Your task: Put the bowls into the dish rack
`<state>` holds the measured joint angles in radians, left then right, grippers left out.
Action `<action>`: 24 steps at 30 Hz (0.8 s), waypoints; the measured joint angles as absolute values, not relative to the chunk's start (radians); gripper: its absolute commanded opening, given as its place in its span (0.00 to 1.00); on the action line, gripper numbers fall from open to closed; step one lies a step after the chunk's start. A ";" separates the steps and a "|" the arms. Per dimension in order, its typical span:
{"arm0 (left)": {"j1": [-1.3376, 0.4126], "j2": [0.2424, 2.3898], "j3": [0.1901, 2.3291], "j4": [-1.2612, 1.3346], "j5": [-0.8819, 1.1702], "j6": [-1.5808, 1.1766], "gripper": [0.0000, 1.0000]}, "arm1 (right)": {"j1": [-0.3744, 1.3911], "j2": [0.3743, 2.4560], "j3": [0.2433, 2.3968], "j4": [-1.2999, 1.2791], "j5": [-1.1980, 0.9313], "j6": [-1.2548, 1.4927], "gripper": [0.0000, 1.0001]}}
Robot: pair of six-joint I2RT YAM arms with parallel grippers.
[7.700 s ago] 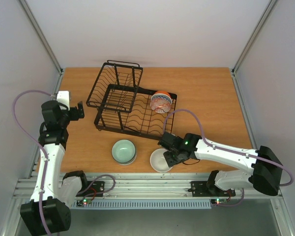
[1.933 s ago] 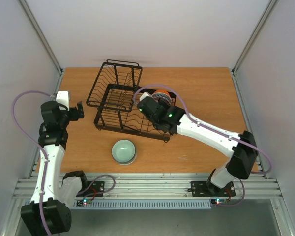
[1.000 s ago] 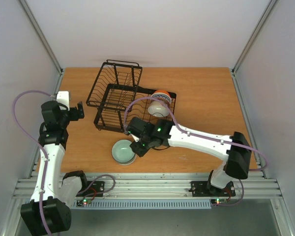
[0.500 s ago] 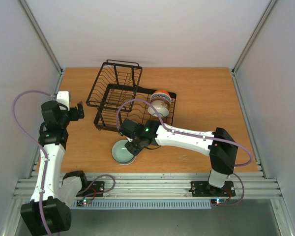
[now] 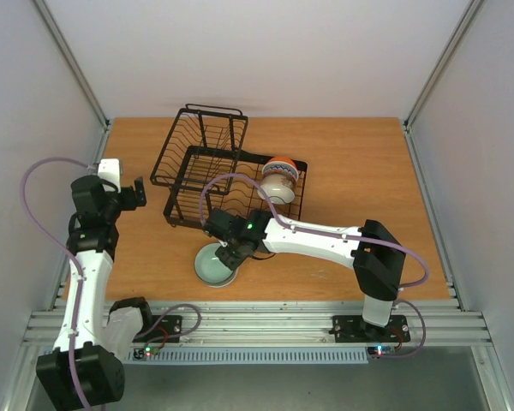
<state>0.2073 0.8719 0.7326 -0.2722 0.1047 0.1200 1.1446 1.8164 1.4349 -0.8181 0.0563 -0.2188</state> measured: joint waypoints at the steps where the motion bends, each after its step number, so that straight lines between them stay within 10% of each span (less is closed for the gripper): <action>1: 0.207 0.872 0.733 -0.272 0.105 0.120 0.99 | 1.144 1.817 1.437 -0.818 0.057 -0.219 0.28; 10: 0.207 0.872 0.733 -0.272 0.105 0.120 0.99 | 1.141 1.826 1.449 -0.822 0.079 -0.226 0.02; 24: 0.208 0.872 0.733 -0.272 0.105 0.120 0.99 | 1.139 1.811 1.468 -0.805 0.079 -0.226 0.01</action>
